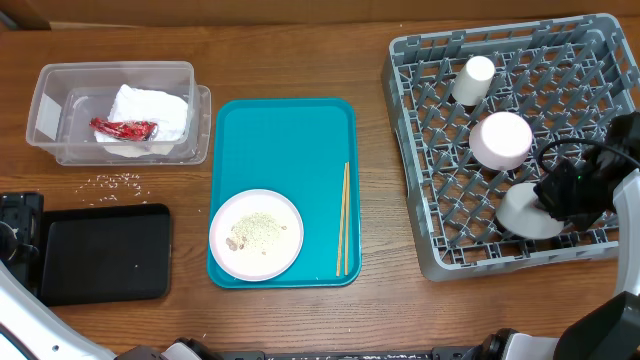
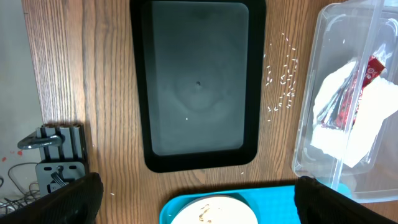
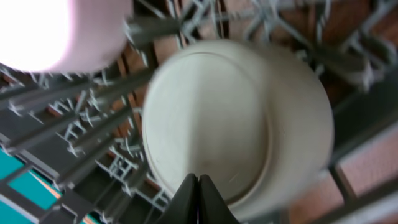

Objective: Sort waste into correct bins and load items into the dishwasher

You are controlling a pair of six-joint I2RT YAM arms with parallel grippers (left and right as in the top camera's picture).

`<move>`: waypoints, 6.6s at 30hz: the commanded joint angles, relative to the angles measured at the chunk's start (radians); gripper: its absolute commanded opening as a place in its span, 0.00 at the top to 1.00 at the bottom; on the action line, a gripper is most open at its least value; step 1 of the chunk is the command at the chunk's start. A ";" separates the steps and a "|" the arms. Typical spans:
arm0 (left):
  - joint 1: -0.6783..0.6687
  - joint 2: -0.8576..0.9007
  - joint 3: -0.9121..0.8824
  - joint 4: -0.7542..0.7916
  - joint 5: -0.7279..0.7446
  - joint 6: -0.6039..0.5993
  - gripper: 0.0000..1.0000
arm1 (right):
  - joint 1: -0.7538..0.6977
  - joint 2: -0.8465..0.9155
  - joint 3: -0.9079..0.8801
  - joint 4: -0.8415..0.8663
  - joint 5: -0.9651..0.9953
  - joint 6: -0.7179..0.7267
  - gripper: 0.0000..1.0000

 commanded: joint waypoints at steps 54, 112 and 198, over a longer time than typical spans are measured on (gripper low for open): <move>0.004 -0.014 0.005 -0.002 -0.004 -0.021 0.00 | 1.126 0.522 0.299 0.088 0.037 0.185 0.65; 0.004 -0.014 0.005 -0.002 -0.004 -0.021 0.00 | 1.170 0.602 0.320 0.177 0.214 0.352 0.96; 0.004 -0.014 0.005 -0.002 -0.004 -0.021 0.00 | 1.104 0.581 0.250 0.098 0.099 0.247 0.77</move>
